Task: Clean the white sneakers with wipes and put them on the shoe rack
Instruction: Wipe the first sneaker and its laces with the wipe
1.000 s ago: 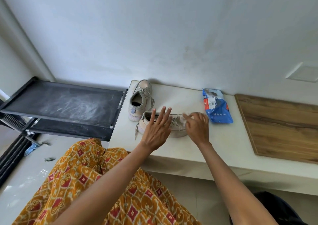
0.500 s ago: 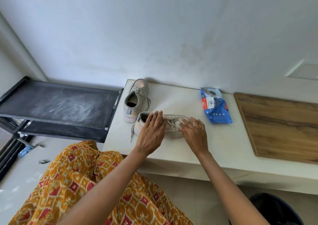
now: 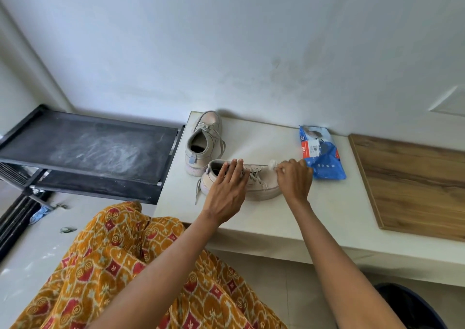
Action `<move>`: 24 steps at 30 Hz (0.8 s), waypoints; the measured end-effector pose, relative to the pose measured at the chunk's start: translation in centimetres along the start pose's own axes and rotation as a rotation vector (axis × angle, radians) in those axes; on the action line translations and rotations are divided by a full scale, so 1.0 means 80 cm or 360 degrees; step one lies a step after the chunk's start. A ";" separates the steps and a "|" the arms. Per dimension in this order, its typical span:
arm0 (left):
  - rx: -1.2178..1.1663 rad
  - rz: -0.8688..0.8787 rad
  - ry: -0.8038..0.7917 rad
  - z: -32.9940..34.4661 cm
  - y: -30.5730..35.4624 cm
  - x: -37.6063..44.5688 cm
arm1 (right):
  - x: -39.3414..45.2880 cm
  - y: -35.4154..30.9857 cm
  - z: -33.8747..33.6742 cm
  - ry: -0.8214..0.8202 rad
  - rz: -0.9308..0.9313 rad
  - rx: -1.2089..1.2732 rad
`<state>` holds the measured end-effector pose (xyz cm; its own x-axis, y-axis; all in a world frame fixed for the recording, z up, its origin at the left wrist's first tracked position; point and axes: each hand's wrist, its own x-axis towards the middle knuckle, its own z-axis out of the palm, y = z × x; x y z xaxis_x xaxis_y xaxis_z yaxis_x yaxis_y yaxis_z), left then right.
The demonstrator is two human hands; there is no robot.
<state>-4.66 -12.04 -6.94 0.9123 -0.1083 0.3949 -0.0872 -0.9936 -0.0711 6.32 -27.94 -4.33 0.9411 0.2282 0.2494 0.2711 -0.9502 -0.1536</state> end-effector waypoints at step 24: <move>-0.0035 -0.0025 -0.0082 0.001 0.001 0.000 | -0.024 0.001 0.002 -0.0056 -0.0388 -0.0103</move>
<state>-4.61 -12.09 -6.98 0.9329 -0.0915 0.3483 -0.0808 -0.9957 -0.0451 4.55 -28.39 -4.97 0.8562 0.4585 0.2381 0.4787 -0.8774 -0.0315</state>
